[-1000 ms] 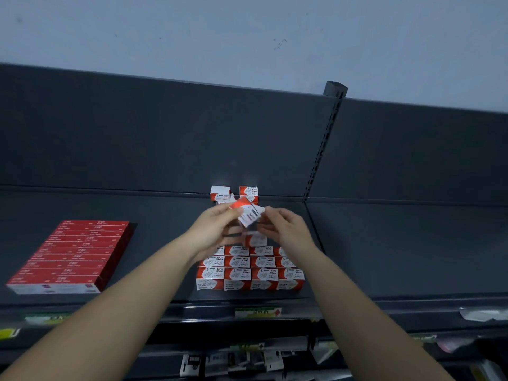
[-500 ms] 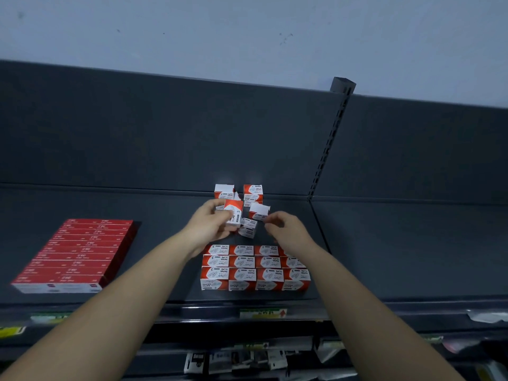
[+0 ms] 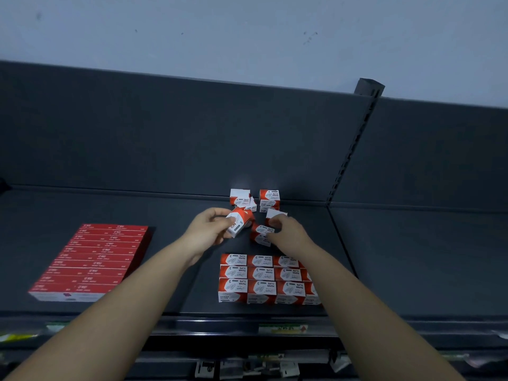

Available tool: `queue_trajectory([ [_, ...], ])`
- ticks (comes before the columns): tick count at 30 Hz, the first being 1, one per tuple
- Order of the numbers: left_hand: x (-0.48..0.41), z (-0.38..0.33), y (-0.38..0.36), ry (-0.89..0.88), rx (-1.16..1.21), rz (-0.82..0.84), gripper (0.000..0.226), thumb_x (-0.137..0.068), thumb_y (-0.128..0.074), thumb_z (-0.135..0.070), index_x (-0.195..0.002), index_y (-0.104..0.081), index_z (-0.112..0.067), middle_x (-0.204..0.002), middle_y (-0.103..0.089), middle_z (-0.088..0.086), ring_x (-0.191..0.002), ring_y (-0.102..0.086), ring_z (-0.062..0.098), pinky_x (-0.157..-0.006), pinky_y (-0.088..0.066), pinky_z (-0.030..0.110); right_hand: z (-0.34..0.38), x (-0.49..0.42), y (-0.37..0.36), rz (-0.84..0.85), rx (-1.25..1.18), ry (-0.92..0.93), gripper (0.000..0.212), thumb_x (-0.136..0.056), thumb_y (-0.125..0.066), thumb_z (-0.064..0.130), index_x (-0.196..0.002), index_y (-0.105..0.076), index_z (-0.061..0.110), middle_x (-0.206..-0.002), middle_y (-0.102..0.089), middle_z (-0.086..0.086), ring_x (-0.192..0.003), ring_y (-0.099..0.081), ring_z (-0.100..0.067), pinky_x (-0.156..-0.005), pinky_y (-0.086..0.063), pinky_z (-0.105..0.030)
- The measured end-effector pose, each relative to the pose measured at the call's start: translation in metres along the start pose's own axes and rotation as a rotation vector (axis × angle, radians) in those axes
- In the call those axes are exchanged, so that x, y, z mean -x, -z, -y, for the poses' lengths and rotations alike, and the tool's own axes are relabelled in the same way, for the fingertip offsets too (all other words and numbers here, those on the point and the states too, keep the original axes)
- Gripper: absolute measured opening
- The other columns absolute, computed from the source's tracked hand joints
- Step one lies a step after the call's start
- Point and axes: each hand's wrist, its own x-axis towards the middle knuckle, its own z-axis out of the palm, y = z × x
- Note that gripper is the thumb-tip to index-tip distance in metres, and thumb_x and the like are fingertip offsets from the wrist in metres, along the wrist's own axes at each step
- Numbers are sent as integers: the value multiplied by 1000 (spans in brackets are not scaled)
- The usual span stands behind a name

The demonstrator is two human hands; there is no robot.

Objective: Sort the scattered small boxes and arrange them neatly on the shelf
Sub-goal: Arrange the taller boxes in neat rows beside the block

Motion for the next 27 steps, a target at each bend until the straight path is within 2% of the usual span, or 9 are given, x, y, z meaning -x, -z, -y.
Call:
queue_trajectory([
  [2, -2, 1, 2, 4, -13, 0, 22, -92, -65, -17, -114, -62, -15, -97, -73, 6, -72, -63, 12, -59, -45, 21, 1, -3, -3, 69, 28, -27, 56, -87, -71, 36, -136, -52, 18, -135, -54, -1, -120, -54, -19, -88, -43, -24],
  [5, -4, 3, 5, 11, -24, 9, 23, -92, -65, -19, -114, -62, -16, -97, -73, 6, -74, -63, 13, -60, -45, 21, -1, -5, -7, 88, -4, -41, 33, -86, -71, 42, -110, -65, 19, -104, -66, 1, -94, -62, -17, -79, -54, -33],
  [7, -5, 4, 6, 16, -29, 14, 22, -92, -65, -20, -114, -62, -17, -97, -73, 6, -74, -63, 13, -60, -45, 21, -3, -5, -6, 64, -71, -46, 29, -87, -69, 44, -102, -66, 19, -92, -64, 1, -84, -62, -16, -70, -53, -33],
  [11, -9, 4, 7, 13, 5, 26, 22, -92, -64, -20, -114, -64, -16, -99, -75, 6, -74, -63, 13, -60, -44, 22, 1, 0, 5, 21, -290, -33, 25, -92, -65, 34, -112, -59, 19, -94, -65, 0, -81, -66, -17, -64, -56, -29],
  [15, -9, -3, 1, -13, 40, 63, 22, -93, -63, -20, -114, -65, -17, -101, -75, 6, -74, -62, 13, -60, -42, 22, 4, 11, 17, 47, -600, -15, 40, -92, -66, 26, -130, -54, 20, -104, -67, -6, -80, -71, -21, -63, -59, -31],
  [18, -7, -10, -6, -50, 61, 86, 24, -93, -64, -19, -116, -66, -17, -106, -73, 10, -72, -61, 11, -60, -40, 22, 0, 17, 26, 39, -735, -29, 30, -94, -65, 23, -123, -59, 21, -106, -68, -10, -78, -71, -22, -64, -60, -36],
  [21, -4, -14, -13, -74, 98, 107, 23, -92, -64, -20, -115, -67, -18, -109, -73, 8, -85, -60, 16, -66, -41, 25, -6, 25, 34, 39, -804, -45, 16, -96, -60, 19, -111, -65, 23, -105, -70, -9, -72, -70, -22, -59, -57, -33],
  [24, -2, -17, -19, -79, 123, 152, 22, -92, -65, -22, -114, -68, -20, -110, -73, 6, -93, -63, 19, -75, -44, 31, -12, 32, 40, 36, -819, -40, 14, -96, -59, 18, -107, -67, 20, -98, -70, -7, -64, -63, -19, -50, -48, -29],
  [27, 0, -17, -27, -77, 104, 191, 23, -92, -65, -24, -114, -67, -22, -108, -73, 3, -99, -65, 22, -83, -48, 36, -16, 39, 44, 32, -848, -22, 13, -95, -60, 17, -106, -67, 17, -94, -70, -5, -65, -60, -19, -48, -44, -28],
])
